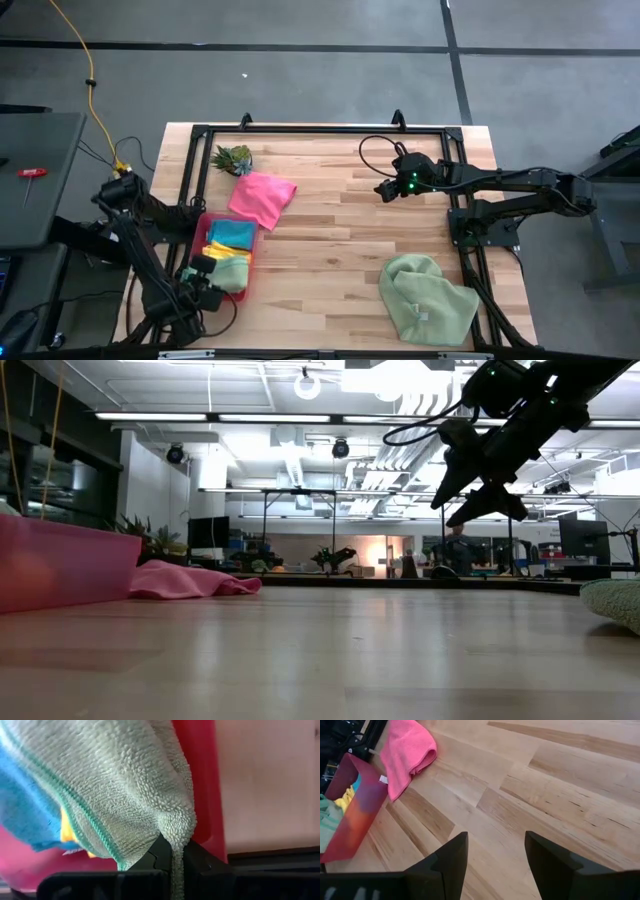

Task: Fold microfiber towels
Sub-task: Put the top green microfiber towel into the red bin

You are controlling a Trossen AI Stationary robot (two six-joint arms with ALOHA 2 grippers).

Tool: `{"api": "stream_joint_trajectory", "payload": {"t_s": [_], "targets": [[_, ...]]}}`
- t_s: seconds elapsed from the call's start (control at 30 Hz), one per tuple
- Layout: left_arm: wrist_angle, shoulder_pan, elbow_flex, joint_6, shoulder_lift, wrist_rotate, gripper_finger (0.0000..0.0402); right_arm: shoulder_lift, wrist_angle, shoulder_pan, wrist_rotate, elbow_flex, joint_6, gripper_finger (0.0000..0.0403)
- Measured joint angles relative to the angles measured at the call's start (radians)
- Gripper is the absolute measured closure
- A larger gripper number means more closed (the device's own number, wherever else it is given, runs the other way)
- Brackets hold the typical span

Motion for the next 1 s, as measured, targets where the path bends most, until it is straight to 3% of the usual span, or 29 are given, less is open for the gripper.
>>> {"api": "stream_joint_trajectory", "payload": {"t_s": [0.23,0.7,1.0], "targets": [[0.036,0.002,0.0,0.013,0.022,0.037,0.0385,0.0,0.0,0.0,0.0,0.0,0.002,0.0214],[0.033,0.072,0.038,0.033,0.011,0.092,0.025,0.0,0.0,0.0,-0.001,0.0,-0.003,0.0214],[-0.097,0.134,0.163,0.115,-0.056,0.055,0.02,0.0,0.001,0.0,-0.001,0.0,-0.011,0.0214]]}}
